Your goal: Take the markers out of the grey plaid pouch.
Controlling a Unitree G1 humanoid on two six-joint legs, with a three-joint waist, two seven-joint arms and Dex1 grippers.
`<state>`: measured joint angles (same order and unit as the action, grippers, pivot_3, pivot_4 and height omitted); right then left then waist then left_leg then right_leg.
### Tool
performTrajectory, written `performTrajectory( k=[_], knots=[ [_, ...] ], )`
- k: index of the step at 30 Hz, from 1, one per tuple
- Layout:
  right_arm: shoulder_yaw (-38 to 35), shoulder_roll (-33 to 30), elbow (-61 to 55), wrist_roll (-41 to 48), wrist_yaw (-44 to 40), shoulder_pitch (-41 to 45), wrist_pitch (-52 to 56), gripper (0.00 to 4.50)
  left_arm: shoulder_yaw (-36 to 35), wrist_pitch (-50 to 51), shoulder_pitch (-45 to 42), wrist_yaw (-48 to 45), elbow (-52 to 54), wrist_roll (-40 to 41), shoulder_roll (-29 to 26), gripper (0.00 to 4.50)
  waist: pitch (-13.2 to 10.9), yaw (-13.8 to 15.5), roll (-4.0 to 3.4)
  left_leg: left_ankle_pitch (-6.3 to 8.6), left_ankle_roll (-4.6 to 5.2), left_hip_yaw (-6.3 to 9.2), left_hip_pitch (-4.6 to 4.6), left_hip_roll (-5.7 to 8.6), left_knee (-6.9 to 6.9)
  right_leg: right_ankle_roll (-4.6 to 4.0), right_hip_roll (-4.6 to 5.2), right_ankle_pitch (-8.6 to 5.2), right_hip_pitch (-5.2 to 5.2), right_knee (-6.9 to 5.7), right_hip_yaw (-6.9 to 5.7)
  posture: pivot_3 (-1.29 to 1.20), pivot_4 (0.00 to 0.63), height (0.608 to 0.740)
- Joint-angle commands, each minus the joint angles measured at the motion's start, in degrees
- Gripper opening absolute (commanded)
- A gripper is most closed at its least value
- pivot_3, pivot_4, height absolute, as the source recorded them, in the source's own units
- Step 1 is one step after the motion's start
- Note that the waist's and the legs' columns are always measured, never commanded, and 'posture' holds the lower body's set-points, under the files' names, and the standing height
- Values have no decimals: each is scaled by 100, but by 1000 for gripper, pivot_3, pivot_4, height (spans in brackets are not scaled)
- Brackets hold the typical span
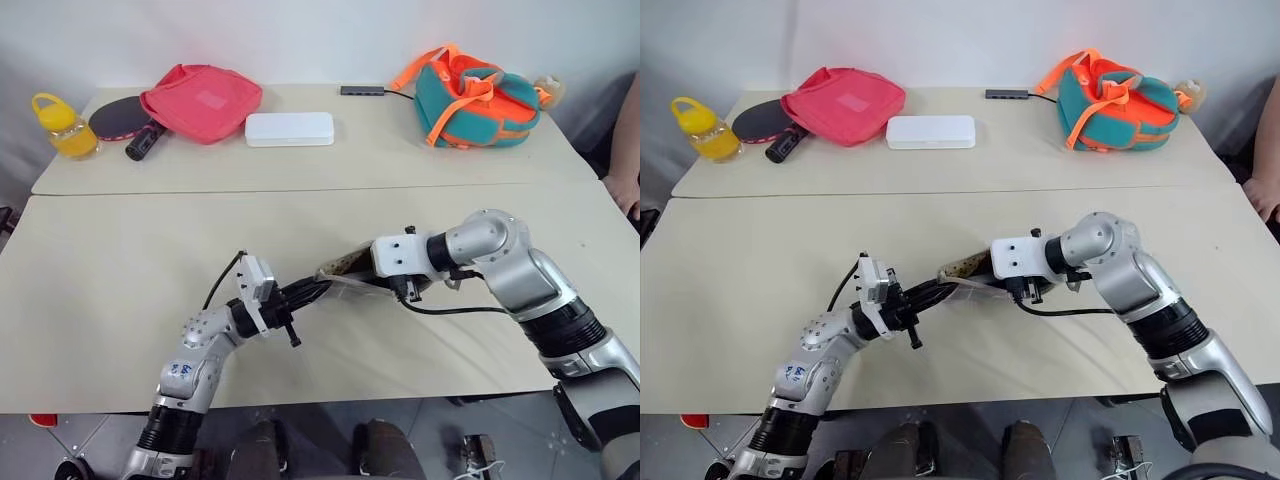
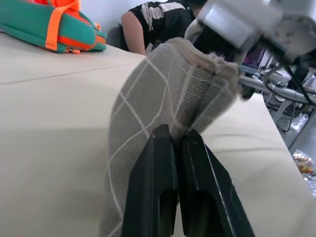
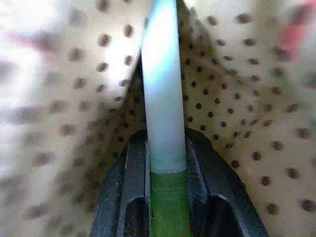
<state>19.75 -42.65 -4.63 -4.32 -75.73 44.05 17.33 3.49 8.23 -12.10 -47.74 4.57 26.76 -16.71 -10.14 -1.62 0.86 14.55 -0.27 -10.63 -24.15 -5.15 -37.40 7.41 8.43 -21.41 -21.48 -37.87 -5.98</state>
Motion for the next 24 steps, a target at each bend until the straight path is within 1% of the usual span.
performTrajectory(
  k=[1, 4, 7, 11, 15, 16, 18, 20, 24],
  knots=[
    [-493, -215, -499, 520, -176, 24, 209, 523, -151, -98, 16, 7, 45, -57, -113, 0, 0, -2, 0, 0, 0, 0, 0, 0, 0, 0, 0, 0, 0, 0, 0, 0, 150, 740],
    [-632, -249, -556, 722, -149, 24, 276, 523, -133, -167, -24, -4, 15, -106, -120, 0, 0, -13, 0, 0, 0, 0, 1, 0, 1, 0, 0, 0, 1, 0, 0, 0, 150, 740],
    [-942, -207, -589, 1107, -67, 35, 438, 523, -118, -184, -78, 21, 5, -116, -101, 0, 0, -2, 0, 0, 0, 0, 0, 0, 0, 0, 0, 0, 1, 0, 0, 0, 150, 740],
    [-1470, -144, -698, 1853, 53, 339, 1018, 523, -170, -194, -104, 11, 3, -122, -163, 0, -1, -1, 2, 0, 1, 1, -1, 1, 1, 0, 0, 0, 0, 1, 0, 0, 150, 740],
    [-1950, -200, -365, 2105, 390, 653, 1082, 523, -231, -214, -87, -12, -24, -110, -235, 0, -1, -6, 2, 0, 1, 1, 0, 0, 1, 0, 0, 0, 0, 0, 0, 0, 150, 740],
    [-2020, -241, -206, 2023, 496, 703, 900, 523, -241, -216, -82, -5, -30, -106, -235, 0, -1, -3, 2, 0, 1, 1, 0, 0, 2, 0, 0, 0, 0, 0, 0, 0, 150, 740],
    [-1971, -348, 256, 1572, 815, 721, 341, 523, -228, -219, -36, -1, 7, -96, -216, 0, -1, 1, 2, 0, 1, 0, 0, 0, 2, 0, 0, 0, 0, 2, 0, 0, 150, 740],
    [-1671, -522, 905, 806, 1235, 593, -570, 523, -197, -218, 6, 4, 53, -98, -192, 0, -1, -1, 2, 1, 1, -3, 0, 2, 2, 0, 0, 0, 2, 3, 0, 0, 150, 740],
    [-1236, -514, 1955, -102, 1898, 291, -1682, 523, -198, -207, -17, -5, 43, -85, -186, 0, -1, -4, 2, 0, 0, -9, 0, 3, 4, 0, 1, 0, -1, 4, 1, 0, 150, 740]
  ],
)
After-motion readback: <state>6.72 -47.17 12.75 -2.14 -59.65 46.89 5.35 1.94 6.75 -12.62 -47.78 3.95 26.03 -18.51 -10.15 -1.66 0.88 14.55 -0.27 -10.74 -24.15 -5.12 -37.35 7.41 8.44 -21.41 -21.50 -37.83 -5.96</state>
